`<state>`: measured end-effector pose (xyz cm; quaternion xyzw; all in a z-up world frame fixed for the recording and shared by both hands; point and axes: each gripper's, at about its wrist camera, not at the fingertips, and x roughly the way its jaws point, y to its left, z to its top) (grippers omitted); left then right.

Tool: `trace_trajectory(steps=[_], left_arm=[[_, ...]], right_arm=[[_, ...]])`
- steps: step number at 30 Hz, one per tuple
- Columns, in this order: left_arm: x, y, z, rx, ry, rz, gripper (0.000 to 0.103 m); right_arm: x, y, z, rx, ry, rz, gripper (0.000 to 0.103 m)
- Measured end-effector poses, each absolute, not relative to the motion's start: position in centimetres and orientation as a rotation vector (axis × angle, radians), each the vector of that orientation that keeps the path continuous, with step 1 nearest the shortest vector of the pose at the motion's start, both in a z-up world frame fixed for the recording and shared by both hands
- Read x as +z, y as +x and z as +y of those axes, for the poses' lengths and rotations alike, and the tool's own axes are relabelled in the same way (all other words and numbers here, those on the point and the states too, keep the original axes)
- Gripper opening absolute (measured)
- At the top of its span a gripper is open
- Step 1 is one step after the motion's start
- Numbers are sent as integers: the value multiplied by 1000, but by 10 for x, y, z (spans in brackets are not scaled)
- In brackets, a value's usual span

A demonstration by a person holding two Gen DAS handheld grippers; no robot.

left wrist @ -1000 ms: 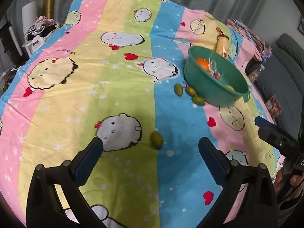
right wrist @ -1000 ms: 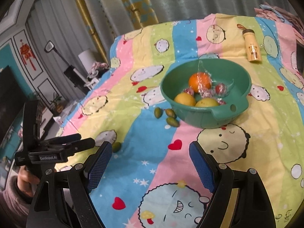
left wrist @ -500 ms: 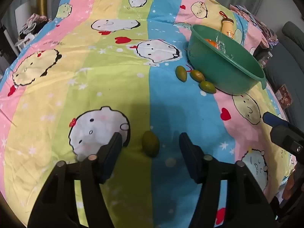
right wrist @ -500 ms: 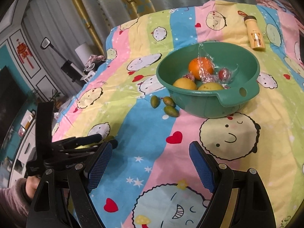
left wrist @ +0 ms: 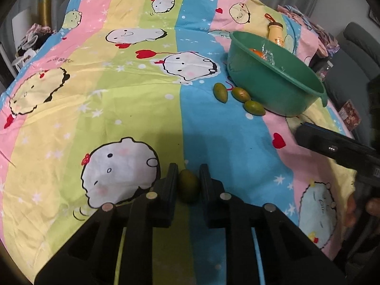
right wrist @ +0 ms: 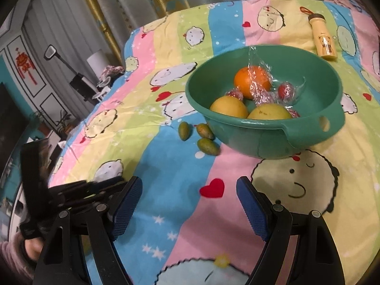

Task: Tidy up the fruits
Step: 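Move the right gripper to another green olive and close on it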

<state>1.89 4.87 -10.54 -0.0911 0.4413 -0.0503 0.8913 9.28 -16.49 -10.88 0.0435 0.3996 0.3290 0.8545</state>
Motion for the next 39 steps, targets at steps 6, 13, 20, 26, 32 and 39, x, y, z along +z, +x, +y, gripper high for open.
trace_trajectory(steps=[6, 13, 20, 26, 32, 39], left_arm=[[-94, 11, 59, -138, -240, 896, 18], [-83, 6, 63, -180, -257, 865, 18], [-85, 4, 73, -196, -292, 864, 18], [-87, 7, 84, -198, -332, 863, 18], [-89, 3, 87, -204, -342, 865, 18], [-86, 0, 88, -213, -337, 850, 18]], right_arm=[[-116, 110, -150, 670, 72, 855, 75], [-120, 127, -122, 617, 41, 840, 72], [-127, 132, -98, 644, 5, 875, 64], [-127, 128, -91, 628, -57, 882, 59], [-129, 137, -77, 563, -114, 884, 53], [-128, 140, -89, 535, -114, 884, 22]])
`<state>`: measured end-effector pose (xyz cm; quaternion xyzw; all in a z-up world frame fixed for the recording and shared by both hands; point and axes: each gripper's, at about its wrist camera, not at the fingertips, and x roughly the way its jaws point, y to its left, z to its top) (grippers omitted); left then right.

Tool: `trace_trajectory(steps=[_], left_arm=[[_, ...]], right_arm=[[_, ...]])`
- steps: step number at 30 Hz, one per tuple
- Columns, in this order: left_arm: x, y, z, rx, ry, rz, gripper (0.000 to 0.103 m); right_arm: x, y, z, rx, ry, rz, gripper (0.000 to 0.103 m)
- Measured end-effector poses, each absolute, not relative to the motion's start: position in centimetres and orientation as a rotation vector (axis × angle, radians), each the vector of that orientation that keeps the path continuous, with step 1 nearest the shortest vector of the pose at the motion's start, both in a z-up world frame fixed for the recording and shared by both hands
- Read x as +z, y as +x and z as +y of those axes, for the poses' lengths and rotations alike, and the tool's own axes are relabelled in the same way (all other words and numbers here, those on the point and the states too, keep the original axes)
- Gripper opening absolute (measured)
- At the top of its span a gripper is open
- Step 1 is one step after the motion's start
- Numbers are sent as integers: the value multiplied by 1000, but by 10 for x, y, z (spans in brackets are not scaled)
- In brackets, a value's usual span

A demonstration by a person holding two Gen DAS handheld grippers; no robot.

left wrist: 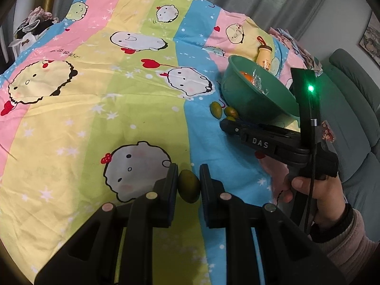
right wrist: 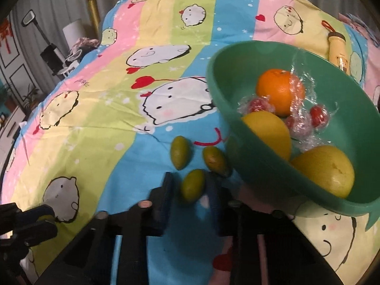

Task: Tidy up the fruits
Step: 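Move the right gripper to another green olive and close on it, then carry both held olives over the green bowl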

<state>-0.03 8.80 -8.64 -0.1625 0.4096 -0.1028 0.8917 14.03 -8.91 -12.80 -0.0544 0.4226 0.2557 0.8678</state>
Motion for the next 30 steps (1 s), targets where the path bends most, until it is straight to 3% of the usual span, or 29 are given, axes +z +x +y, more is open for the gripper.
trace_trajectory(steps=[30], left_arm=[[-47, -2, 44, -251, -219, 818, 18]], right_arm=[[-53, 75, -162, 738, 140, 710, 22]])
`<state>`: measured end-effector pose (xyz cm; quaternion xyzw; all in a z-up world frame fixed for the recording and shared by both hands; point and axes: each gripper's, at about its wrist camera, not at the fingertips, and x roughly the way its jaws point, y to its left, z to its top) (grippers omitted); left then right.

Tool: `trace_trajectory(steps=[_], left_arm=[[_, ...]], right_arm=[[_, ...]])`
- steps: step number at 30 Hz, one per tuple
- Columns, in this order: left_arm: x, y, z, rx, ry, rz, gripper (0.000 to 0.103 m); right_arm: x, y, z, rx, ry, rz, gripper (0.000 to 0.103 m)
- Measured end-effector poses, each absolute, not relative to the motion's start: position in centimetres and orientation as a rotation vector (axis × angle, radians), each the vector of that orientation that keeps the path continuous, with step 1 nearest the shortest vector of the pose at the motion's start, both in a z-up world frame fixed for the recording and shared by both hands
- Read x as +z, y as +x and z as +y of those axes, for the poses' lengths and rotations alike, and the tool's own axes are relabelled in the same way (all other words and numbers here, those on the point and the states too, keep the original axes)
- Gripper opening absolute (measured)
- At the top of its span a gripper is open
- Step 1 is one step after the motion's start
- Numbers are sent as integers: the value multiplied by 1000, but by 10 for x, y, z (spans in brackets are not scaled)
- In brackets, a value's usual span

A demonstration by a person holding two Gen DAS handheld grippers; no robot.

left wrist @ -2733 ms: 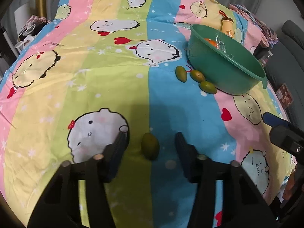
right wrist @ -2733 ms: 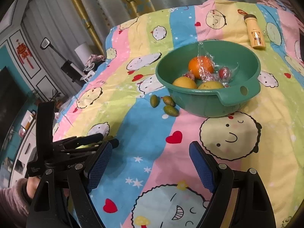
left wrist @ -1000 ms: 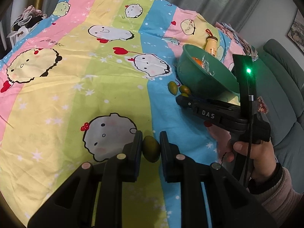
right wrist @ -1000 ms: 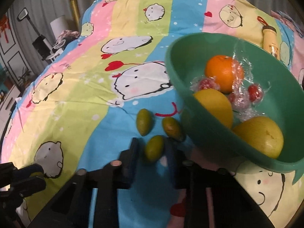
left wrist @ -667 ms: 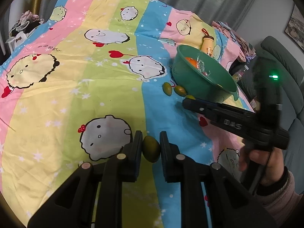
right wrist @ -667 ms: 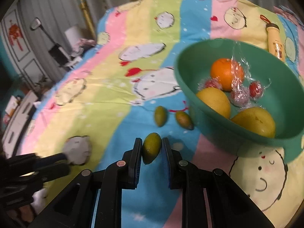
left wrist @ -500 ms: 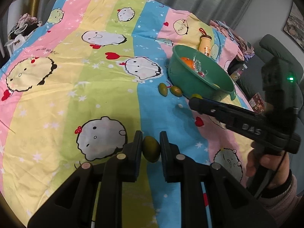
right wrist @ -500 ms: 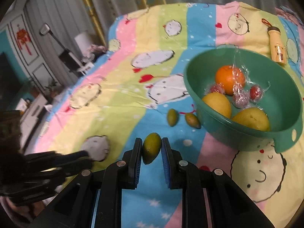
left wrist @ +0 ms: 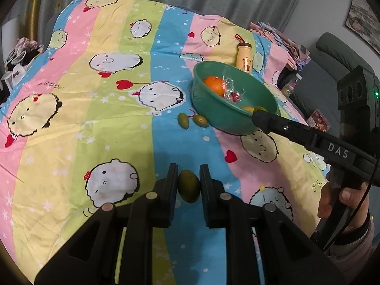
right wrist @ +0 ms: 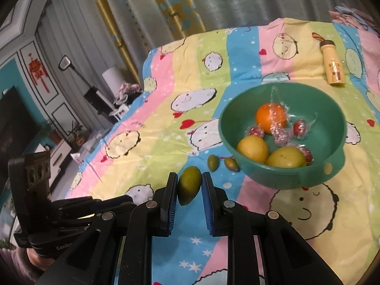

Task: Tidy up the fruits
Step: 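Carry both held olives over the green bowl, then open both grippers to drop the olives into the bowl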

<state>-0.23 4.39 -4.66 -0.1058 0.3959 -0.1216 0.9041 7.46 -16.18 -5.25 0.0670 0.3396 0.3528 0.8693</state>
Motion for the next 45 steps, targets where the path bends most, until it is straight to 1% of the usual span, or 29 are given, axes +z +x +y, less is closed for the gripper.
trace_trajectory(steps=[12, 23, 31, 40, 41, 42, 44, 45], left_arm=[[-25, 19, 10, -301, -156, 788, 18], [-2, 76, -32, -378, -111, 732, 18], [-12, 127, -53, -373, -91, 775, 18], [-30, 154, -63, -351, -40, 826, 18], [-31, 155, -63, -348, -39, 827, 18], [-31, 154, -62, -339, -37, 824, 22], [-30, 154, -61, -330, -32, 818, 30], [-29, 154, -61, -328, -32, 815, 39]], right_arm=[[-39, 83, -200, 694, 197, 640, 22], [-36, 109, -233, 623, 225, 596, 22], [-46, 139, -244, 584, 230, 618, 22], [-55, 160, -228, 534, 146, 645, 22], [-56, 161, -227, 519, 141, 642, 22], [-57, 161, -227, 507, 138, 643, 23], [-57, 161, -227, 509, 139, 647, 22], [-57, 160, -227, 504, 139, 645, 23]])
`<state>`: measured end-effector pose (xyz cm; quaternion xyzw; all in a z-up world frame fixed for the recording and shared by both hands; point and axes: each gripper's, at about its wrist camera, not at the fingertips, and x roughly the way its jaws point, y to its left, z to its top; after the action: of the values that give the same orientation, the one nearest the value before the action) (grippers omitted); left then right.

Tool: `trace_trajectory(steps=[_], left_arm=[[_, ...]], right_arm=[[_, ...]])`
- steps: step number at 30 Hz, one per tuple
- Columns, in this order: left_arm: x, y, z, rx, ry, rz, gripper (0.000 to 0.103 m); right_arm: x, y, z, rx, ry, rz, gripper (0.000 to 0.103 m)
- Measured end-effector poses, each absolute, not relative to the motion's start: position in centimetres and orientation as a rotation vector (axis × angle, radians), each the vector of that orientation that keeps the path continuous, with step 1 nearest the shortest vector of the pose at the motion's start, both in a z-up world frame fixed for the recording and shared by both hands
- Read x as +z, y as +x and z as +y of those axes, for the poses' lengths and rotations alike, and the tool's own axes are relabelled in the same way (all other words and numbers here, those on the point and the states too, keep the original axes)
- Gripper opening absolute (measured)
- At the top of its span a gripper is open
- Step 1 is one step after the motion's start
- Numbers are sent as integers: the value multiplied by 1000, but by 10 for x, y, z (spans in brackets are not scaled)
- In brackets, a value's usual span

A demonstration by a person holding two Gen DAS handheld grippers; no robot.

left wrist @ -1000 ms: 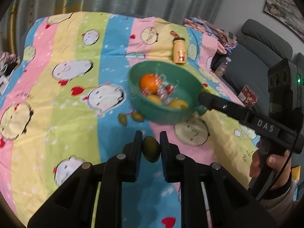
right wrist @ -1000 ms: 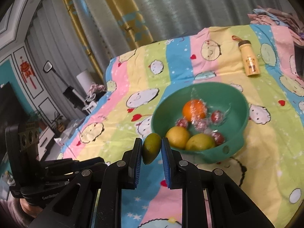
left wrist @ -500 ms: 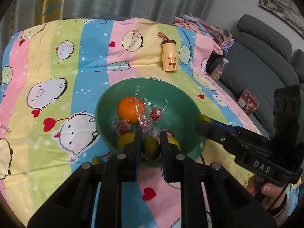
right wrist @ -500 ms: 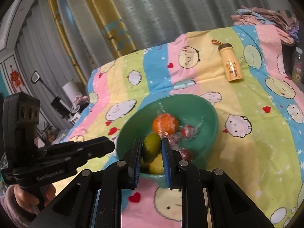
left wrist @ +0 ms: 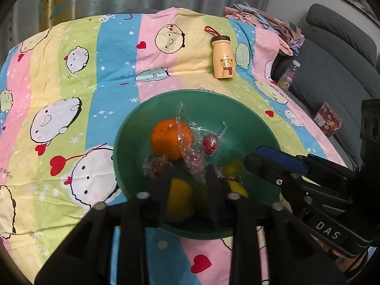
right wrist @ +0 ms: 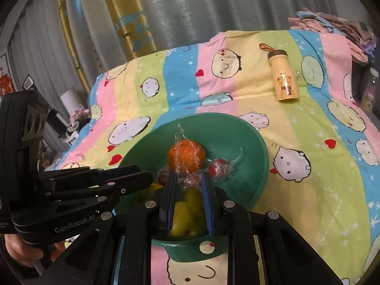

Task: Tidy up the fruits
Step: 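Open both grippers to drop the olives into the bowl, then close the left gripper on a third olive while the right reaches toward another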

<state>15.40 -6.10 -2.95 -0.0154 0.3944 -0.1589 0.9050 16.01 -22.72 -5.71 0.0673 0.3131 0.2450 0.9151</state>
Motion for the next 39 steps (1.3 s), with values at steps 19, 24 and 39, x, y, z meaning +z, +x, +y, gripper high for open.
trace_trajectory(steps=[19, 24, 39], left_arm=[[-5, 128, -21, -251, -81, 741, 79], [-11, 117, 10, -184, -122, 749, 79], [-96, 128, 9, -162, 2, 885, 60]], right_arm=[[-32, 125, -248, 485, 203, 580, 52], [-29, 109, -244, 535, 211, 578, 52], [-81, 85, -178, 726, 104, 751, 52]])
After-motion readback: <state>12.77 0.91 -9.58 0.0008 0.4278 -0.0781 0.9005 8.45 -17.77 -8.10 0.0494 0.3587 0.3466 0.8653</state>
